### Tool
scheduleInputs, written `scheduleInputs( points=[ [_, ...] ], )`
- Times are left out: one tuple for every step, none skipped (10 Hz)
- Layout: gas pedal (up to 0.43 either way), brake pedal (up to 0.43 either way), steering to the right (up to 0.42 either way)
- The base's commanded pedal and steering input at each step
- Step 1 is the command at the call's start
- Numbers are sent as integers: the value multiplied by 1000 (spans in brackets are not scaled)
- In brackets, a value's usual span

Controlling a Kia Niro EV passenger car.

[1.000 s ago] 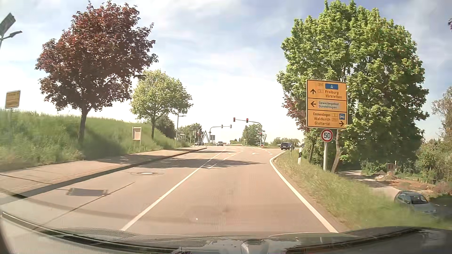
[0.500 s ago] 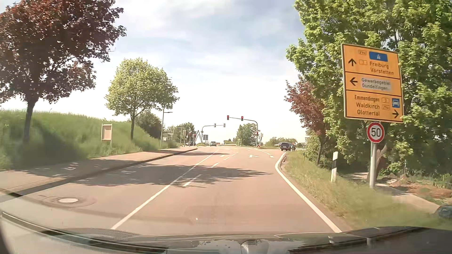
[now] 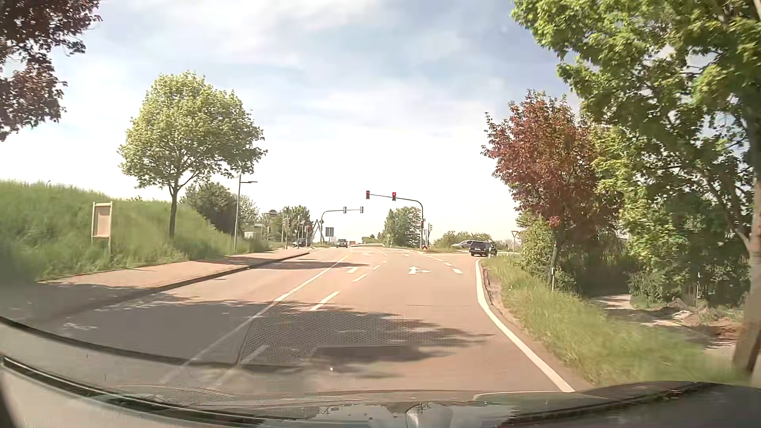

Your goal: Follow the waypoints while adhering to traffic rules and regulations

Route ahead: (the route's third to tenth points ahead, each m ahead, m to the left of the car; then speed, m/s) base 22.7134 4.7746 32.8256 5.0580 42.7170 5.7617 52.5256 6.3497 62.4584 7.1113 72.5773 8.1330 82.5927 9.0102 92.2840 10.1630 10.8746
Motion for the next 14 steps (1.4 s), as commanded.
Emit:
scheduleInputs(
  points=[
    [47, 0, 28],
    [47, 0, 28],
    [47, 0, 27],
    [0, 0, 26],
    [0, 0, 25],
    [0, 0, 23],
    [0, 0, 21],
    [0, 0, 19],
    [0, 0, 13],
    [0, 0, 11],
    [0, 0, 10],
    [0, 0, 8],
    [0, 6, 2],
    [0, 24, -2]
  ],
)
